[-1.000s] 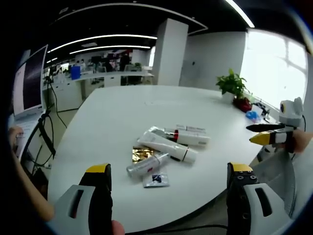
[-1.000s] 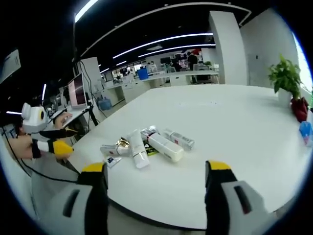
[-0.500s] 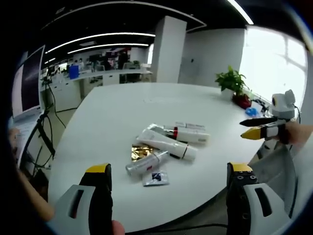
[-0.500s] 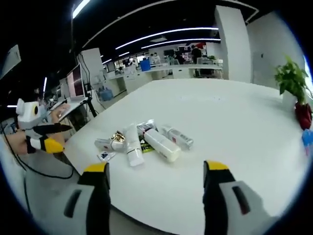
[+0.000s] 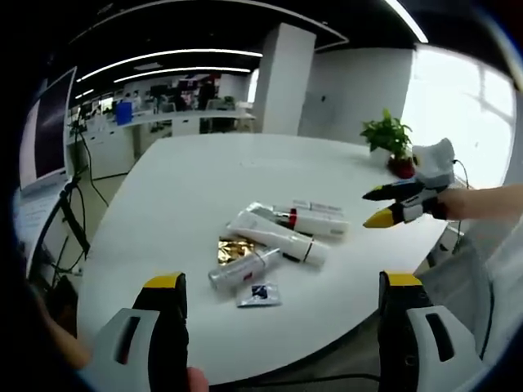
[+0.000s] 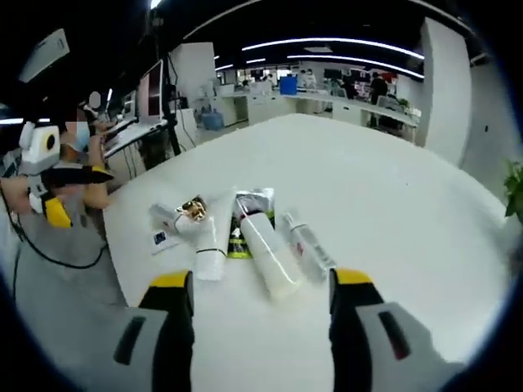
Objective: Arrange the skincare products in the storage area until every visible bottle or jar stands upright without overlapping.
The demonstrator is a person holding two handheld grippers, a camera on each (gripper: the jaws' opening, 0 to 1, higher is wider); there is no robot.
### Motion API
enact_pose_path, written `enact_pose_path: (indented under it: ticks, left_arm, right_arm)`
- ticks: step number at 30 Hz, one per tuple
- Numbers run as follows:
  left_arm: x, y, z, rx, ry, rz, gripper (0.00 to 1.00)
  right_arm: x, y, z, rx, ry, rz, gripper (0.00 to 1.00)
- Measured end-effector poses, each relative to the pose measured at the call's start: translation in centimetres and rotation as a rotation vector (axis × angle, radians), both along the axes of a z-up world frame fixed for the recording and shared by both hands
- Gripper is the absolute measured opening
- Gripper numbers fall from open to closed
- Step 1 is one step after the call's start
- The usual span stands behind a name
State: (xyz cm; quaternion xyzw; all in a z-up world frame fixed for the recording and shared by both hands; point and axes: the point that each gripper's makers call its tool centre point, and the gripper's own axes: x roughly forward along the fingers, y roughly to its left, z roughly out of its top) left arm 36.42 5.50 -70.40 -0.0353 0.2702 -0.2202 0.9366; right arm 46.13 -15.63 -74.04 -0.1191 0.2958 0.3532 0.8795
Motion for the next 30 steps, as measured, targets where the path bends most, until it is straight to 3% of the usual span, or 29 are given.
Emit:
enact_pose_path:
  ticks: [11,16,30]
  left_arm:
    - [0.2,0.2,0.0,0.0,0.0,0.017,0.95]
    - [0.2,0.3,0.0,-0.001,0.001,0.018,0.95]
    - [0.1,0.0,-0.3,-0.003,0.028,0.008,0.95]
  right_arm:
    - [4.2,1.4,-2.4,-0.076,0.055,0.103,0.6]
    - [4.5,2.2,-3.6,-0.109,0.093,0.142,0.58]
    - [5.4,4.1,-4.8,-0.186,0.105,0.245,0.51]
